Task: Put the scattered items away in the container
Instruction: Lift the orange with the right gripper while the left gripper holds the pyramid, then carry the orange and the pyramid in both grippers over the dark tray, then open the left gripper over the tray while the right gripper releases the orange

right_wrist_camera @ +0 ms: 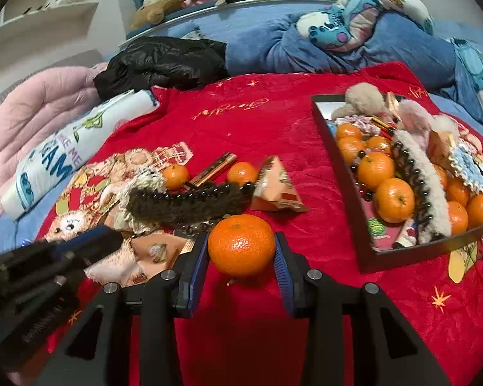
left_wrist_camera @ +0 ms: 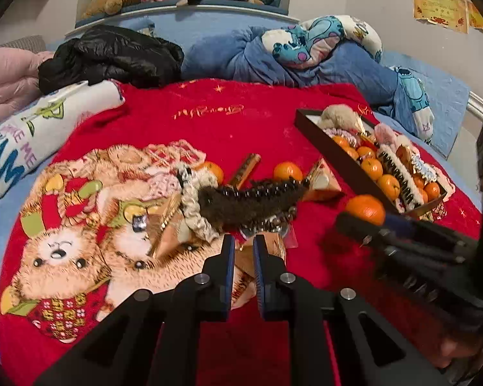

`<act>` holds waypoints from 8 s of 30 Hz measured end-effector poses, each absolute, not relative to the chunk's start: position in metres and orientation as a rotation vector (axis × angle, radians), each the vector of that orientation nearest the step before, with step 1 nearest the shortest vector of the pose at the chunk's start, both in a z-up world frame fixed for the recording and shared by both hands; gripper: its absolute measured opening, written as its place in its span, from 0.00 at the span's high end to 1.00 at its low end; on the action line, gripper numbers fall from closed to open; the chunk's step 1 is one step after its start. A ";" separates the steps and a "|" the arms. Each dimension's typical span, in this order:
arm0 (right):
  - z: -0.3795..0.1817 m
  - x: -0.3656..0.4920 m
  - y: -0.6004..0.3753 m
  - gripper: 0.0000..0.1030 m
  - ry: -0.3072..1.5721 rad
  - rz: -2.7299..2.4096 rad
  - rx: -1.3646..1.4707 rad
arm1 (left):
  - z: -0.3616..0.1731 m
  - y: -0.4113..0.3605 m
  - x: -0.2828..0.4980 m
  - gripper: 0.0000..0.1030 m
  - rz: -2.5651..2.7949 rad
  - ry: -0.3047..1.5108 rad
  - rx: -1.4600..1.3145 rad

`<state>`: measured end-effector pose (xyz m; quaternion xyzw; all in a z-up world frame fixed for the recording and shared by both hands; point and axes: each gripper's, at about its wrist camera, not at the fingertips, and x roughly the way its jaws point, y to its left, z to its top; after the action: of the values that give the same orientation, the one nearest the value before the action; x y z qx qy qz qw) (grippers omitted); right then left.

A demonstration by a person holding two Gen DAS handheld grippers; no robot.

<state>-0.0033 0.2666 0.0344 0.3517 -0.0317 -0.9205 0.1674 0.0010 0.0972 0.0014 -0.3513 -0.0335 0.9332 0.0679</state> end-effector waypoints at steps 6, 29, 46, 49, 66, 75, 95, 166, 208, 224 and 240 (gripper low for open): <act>0.046 -0.002 0.278 0.64 -0.125 -2.629 0.957 | -0.002 0.106 0.006 0.67 2.767 -0.066 -1.043; 0.053 -0.008 0.293 0.63 -0.213 -2.620 0.949 | -0.036 0.127 -0.030 0.64 2.754 0.007 -1.181; 0.051 -0.011 0.252 0.63 -0.175 -2.588 0.948 | -0.020 0.073 0.005 0.68 2.817 -0.030 -1.085; 0.050 -0.008 0.237 0.63 -0.145 -2.564 0.940 | -0.019 0.056 0.006 0.68 2.838 -0.074 -1.092; 0.033 0.002 0.195 0.64 -0.006 -2.489 0.956 | 0.001 0.028 0.024 0.68 2.825 -0.172 -1.038; 0.036 0.008 0.197 0.64 0.028 -2.500 0.933 | 0.004 0.028 0.022 0.68 2.832 -0.195 -1.044; 0.047 -0.003 0.222 0.64 -0.044 -2.556 0.905 | 0.011 0.037 0.020 0.68 2.793 -0.202 -0.998; 0.067 0.036 0.443 0.64 -0.241 -2.928 0.838 | 0.042 0.278 0.011 0.68 2.553 -0.026 -0.873; 0.110 -0.131 0.444 0.64 -0.216 -2.793 0.862 | 0.069 0.284 -0.168 0.68 2.646 -0.026 -0.941; 0.068 -0.271 0.451 0.61 -0.067 -2.683 1.209 | 0.017 0.302 -0.263 0.68 2.559 -0.079 -1.096; 0.084 -0.253 0.471 0.02 -0.280 -2.629 0.948 | 0.011 0.307 -0.271 0.17 2.603 -0.017 -1.075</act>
<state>-0.2532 0.4709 0.0844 0.3328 -0.0984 -0.9231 0.1656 -0.2714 0.3071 0.0110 -0.3767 -0.0061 0.9120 0.1620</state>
